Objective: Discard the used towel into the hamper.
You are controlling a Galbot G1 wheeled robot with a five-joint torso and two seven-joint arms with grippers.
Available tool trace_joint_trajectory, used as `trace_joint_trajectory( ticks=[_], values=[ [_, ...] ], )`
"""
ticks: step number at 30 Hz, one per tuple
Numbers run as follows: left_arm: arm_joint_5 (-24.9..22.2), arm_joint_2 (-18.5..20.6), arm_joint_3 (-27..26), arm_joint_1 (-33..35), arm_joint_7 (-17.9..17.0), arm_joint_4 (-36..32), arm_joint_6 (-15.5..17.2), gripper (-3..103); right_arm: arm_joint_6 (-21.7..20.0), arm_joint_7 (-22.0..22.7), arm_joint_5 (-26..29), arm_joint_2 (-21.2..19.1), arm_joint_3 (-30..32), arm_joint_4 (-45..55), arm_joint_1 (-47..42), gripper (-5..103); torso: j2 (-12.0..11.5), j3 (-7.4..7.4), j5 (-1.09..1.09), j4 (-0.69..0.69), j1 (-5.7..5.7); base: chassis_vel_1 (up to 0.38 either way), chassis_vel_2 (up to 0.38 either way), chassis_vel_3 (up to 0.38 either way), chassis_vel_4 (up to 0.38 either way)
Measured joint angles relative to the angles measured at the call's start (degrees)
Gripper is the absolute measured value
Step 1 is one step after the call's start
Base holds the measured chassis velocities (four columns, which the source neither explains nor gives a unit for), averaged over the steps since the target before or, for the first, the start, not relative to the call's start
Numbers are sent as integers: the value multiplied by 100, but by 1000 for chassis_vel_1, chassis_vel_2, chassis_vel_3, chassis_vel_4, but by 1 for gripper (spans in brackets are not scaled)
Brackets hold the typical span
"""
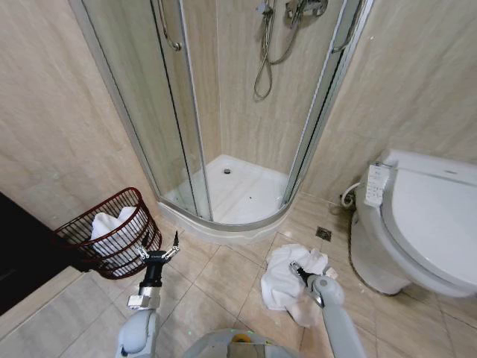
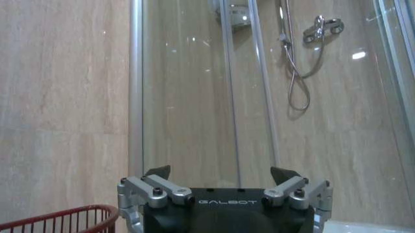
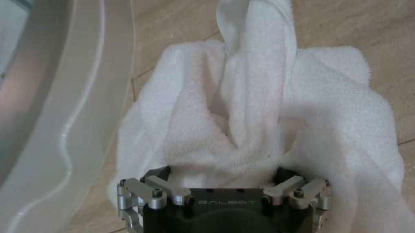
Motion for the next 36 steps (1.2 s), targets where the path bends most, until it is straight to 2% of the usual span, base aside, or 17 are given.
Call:
trace_joint_trajectory(
  ticks=[8, 10, 12, 14, 21, 24, 32, 36],
  values=[
    [24, 0, 16, -37, 5, 3, 19, 100, 294, -395, -351, -32, -108, -336, 54, 101, 0, -1, 0, 0, 0, 0, 0, 0, 0],
    [26, 0, 23, -36, 5, 3, 20, 100, 308, -434, -377, -29, -114, -306, 18, 99, 0, -1, 0, 0, 0, 0, 0, 0, 0],
    [36, 0, 27, -43, 8, 25, 20, 100, 310, -480, -408, -17, -116, -256, -28, 92, 0, -1, 0, 0, 0, 0, 0, 0, 0],
    [37, 0, 27, -48, 9, 34, 20, 100, 313, -483, -411, -15, -118, -251, -34, 92, 0, -1, 0, 0, 0, 0, 0, 0, 0],
    [39, 0, 22, -60, 12, 46, 15, 100, 370, -536, -438, -18, -117, -311, -27, 69, 0, -1, 0, 0, 0, 0, 0, 0, 0],
    [42, 0, 22, -60, 16, 46, 12, 100, 380, -546, -440, -24, -116, -334, -17, 65, 0, 0, 0, 0, 0, 0, 0, 0, 0],
    [69, 0, 29, -59, 26, 54, -1, 100, 456, -665, -481, -32, -95, -356, -70, 41, 0, 0, 1, 1, 0, 0, 0, 0, 0],
    [76, 0, 31, -66, 15, 12, -84, 100, 665, -873, -663, -28, -83, -138, -273, 30, 0, 0, 2, 0, 0, 0, 0, 0, 0]
  ],
)
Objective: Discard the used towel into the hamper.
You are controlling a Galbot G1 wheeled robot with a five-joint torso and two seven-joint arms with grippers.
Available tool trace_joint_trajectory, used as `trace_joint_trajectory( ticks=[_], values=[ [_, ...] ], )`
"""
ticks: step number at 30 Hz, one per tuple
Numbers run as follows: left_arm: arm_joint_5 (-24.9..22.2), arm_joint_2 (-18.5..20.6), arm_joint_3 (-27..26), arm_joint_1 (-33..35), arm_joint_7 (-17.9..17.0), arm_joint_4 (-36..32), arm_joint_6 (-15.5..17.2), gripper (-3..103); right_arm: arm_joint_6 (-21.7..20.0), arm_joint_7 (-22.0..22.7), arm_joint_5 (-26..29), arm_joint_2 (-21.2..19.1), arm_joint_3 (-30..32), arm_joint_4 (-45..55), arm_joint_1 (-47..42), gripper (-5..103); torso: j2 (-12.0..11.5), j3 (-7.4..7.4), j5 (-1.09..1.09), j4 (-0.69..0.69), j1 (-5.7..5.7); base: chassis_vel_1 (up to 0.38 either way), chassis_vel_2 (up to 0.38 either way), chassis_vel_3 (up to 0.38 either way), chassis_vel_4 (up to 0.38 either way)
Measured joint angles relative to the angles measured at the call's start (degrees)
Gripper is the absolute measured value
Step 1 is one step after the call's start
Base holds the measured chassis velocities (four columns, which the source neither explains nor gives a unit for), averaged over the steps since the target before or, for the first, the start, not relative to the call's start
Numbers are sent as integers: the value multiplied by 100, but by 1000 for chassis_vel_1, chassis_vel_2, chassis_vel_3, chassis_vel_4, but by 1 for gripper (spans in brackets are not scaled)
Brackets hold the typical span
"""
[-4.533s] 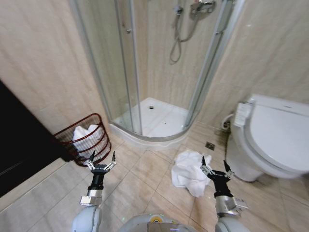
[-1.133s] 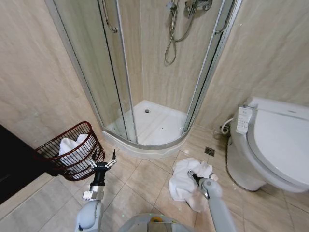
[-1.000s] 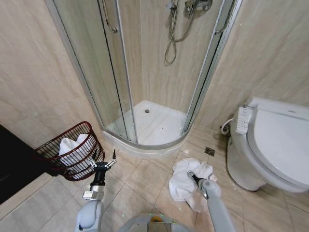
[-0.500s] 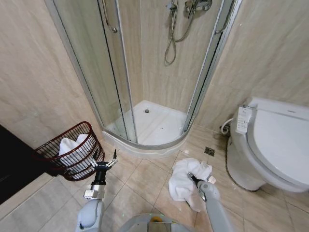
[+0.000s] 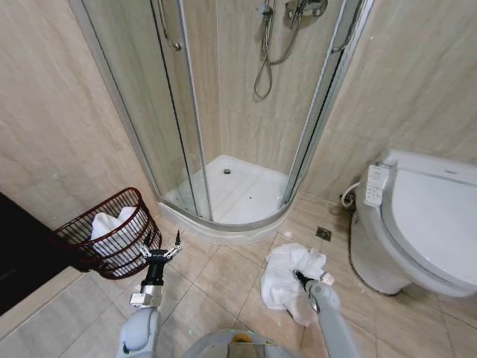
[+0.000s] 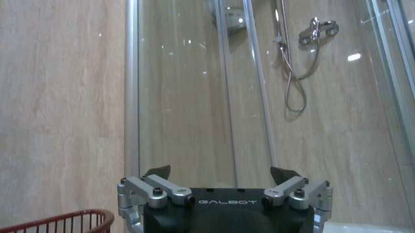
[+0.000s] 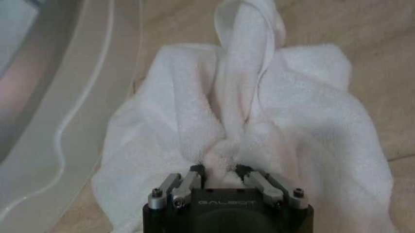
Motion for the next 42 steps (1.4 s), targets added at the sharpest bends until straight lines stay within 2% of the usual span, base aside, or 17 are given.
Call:
trace_joint_trajectory(
  ticks=[2, 3, 5, 6, 8, 9, 11, 16, 17, 21, 28, 31, 37, 42],
  values=[
    [5, 0, 2, 2, -2, -38, -20, 100, 88, -91, -119, 6, 0, 70, -56, 27, 0, 0, 1, 0, 0, 0, 0, 0, 0],
    [7, 0, 8, 10, -3, -74, -35, 100, 169, -174, -264, 16, 2, 152, -118, 27, 0, 0, 1, 0, 0, 0, 0, 0, 0],
    [10, 0, 30, 51, -3, -147, -54, 100, 446, -344, -671, 32, -10, 415, -293, 20, 0, 0, 2, 0, 0, 0, 0, 0, 0],
    [10, 0, 30, 51, -3, -147, -54, 100, 446, -344, -671, 32, -10, 415, -293, 20, 0, 0, 2, 0, 0, 0, 0, 0, 0],
    [9, 0, 44, 87, -12, -168, -93, 100, 867, -447, -1050, 56, -37, 762, -478, 14, 0, 0, 1, 0, 0, 0, 0, 0, 0],
    [9, 0, 44, 87, -12, -168, -93, 100, 867, -447, -1050, 56, -37, 762, -478, 14, 0, 0, 1, 0, 0, 0, 0, 0, 0],
    [-12, 0, 46, 133, -24, -166, -150, 100, 1146, -539, -1374, 108, -42, 1307, -739, 12, 0, 0, 1, 0, 0, 0, 0, 0, 0],
    [-66, 0, 61, 271, -39, -165, -250, 100, 1255, -767, -1616, 151, -18, 2519, -1264, 12, 0, 0, -1, 0, 0, 0, 0, 0, 0],
    [-66, 0, 61, 271, -39, -165, -250, 100, 1255, -767, -1616, 151, -18, 2519, -1264, 12, 0, 0, -1, 0, 0, 0, 0, 0, 0],
    [-144, 0, 58, 364, -44, -198, -312, 100, 1545, -1111, -2261, 205, 52, 3482, -1765, 12, 0, -1, -2, 0, 0, 0, 0, 0, 0],
    [-287, 0, 55, 494, -60, -282, -355, 100, 1742, -1287, -3024, 268, 163, 4814, -2405, 12, 0, -1, -1, 0, 0, 0, 0, 0, 0],
    [-321, 0, 60, 516, -66, -312, -346, 100, 1781, -1335, -3262, 273, 256, 5209, -2571, 12, 0, -1, -2, 0, 0, 0, 0, 0, 0],
    [-386, 0, 65, 501, -71, -398, -214, 100, 2028, -1805, -4052, 270, 623, 5737, -3004, 12, 0, -1, -2, 0, 0, 0, 0, 0, 0],
    [-405, 0, 71, 461, -71, -405, -142, 100, 2257, -1858, -4430, 320, 616, 5811, -3125, 12, 0, -1, -1, 0, 0, 0, 0, 0, 0]
  ],
)
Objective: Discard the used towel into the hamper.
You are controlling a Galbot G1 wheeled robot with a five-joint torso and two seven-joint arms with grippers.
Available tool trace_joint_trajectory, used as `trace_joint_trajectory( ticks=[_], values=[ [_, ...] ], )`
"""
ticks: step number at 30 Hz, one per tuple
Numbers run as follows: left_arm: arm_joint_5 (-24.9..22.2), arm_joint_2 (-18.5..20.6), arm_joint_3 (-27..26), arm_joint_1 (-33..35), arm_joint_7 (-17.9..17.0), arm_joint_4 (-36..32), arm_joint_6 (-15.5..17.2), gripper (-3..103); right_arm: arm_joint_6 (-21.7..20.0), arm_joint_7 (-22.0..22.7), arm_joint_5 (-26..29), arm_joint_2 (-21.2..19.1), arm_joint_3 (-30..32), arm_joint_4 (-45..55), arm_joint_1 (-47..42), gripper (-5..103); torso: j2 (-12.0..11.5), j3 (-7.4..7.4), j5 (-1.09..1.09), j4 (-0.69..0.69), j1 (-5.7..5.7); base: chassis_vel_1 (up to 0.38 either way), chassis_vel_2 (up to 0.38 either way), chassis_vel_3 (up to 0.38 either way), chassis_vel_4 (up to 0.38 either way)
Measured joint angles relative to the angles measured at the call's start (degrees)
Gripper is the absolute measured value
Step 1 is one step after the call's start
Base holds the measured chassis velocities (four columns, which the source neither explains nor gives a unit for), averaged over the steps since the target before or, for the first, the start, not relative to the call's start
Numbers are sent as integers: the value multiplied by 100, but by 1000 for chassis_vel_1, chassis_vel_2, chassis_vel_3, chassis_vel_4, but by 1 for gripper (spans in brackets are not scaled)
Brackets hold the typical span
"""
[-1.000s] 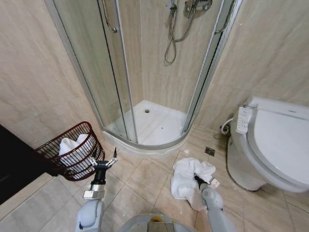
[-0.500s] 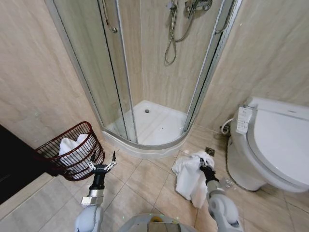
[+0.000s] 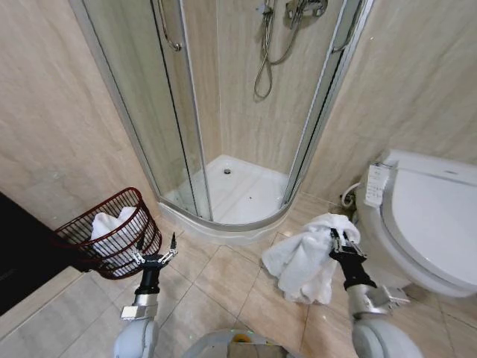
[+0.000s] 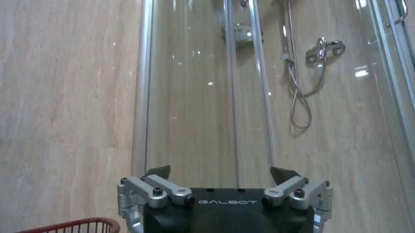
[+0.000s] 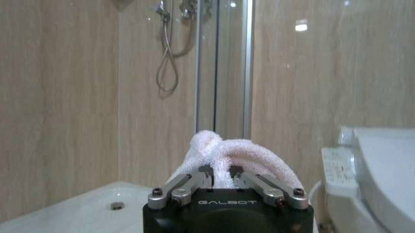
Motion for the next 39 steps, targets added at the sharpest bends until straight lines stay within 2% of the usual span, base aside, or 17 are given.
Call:
trace_joint_trajectory(
  ticks=[12, 15, 20, 34, 39],
  values=[
    [15, -1, 15, -27, 92, 40, 156, 100, 246, 19, -465, 145, -260, -20, -97, 12, 0, 0, -1, 0, 0, 98, 82, -82, -97],
    [15, 0, -9, -26, 107, 62, 160, 100, 402, -7, -722, 238, -381, -42, -104, 12, 0, 0, -2, 1, 0, 197, 172, -163, -146],
    [24, 5, -25, -59, 122, 82, 168, 100, 441, -69, -751, 294, -464, -29, -122, 12, 0, 0, -3, -1, 0, 178, 156, -105, -113],
    [105, -1, 8, -104, 168, 166, 180, 100, 698, -317, -910, 323, -581, -93, -151, 12, 0, 1, 0, 0, 0, 62, 63, 88, 88],
    [88, 0, 9, -75, 168, 155, 158, 100, 700, -240, -1081, 322, -652, -28, -154, 12, 0, 0, -1, 0, 0, 120, 120, 95, 99]
  ],
)
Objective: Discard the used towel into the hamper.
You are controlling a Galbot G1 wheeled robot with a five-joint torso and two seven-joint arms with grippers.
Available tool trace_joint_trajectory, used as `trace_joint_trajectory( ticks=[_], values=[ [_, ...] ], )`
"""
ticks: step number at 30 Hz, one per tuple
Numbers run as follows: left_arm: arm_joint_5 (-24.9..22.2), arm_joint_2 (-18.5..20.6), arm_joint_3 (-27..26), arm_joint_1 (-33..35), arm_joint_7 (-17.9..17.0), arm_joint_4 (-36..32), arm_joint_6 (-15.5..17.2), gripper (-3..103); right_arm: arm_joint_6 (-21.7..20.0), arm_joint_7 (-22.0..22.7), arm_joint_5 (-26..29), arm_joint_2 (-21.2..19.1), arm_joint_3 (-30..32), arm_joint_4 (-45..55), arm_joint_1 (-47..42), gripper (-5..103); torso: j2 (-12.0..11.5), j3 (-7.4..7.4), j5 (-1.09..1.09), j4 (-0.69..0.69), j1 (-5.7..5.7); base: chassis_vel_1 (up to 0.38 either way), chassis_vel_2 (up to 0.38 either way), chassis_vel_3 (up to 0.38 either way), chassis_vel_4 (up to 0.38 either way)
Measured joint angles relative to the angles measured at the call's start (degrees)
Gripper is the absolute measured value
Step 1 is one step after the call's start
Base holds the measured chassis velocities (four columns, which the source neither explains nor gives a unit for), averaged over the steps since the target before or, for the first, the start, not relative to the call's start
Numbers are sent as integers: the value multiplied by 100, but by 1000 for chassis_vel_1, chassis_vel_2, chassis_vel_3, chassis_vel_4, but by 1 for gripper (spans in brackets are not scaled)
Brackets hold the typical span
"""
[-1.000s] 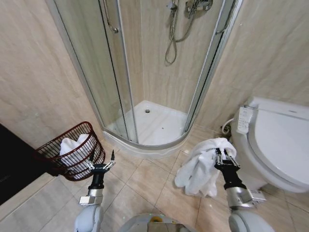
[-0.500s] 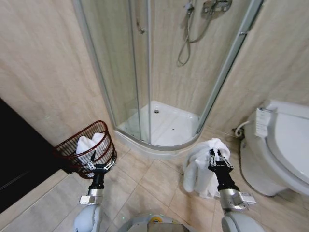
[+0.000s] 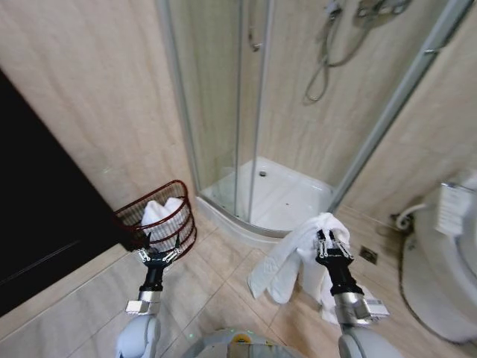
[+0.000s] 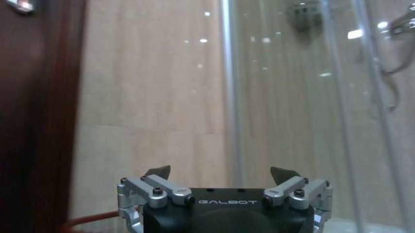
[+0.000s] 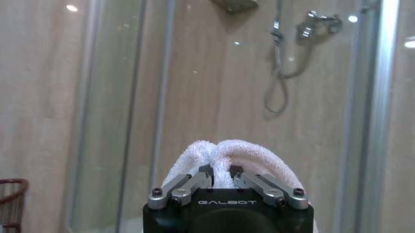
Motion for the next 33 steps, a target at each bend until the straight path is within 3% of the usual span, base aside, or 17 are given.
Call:
trace_joint_trajectory(
  ticks=[24, 33],
  values=[
    [-53, 0, -27, -18, -11, -13, -6, 100, -189, 18, -66, 15, -34, 109, 90, 12, 1, 0, 0, 0, 1, 126, 127, 118, 125],
    [-12, 0, -64, -11, -203, -3, 121, 100, -434, 1, -22, -66, -54, -6, 445, 12, 189, 128, 1, 0, 60, 78, 76, 78, 71]
  ],
)
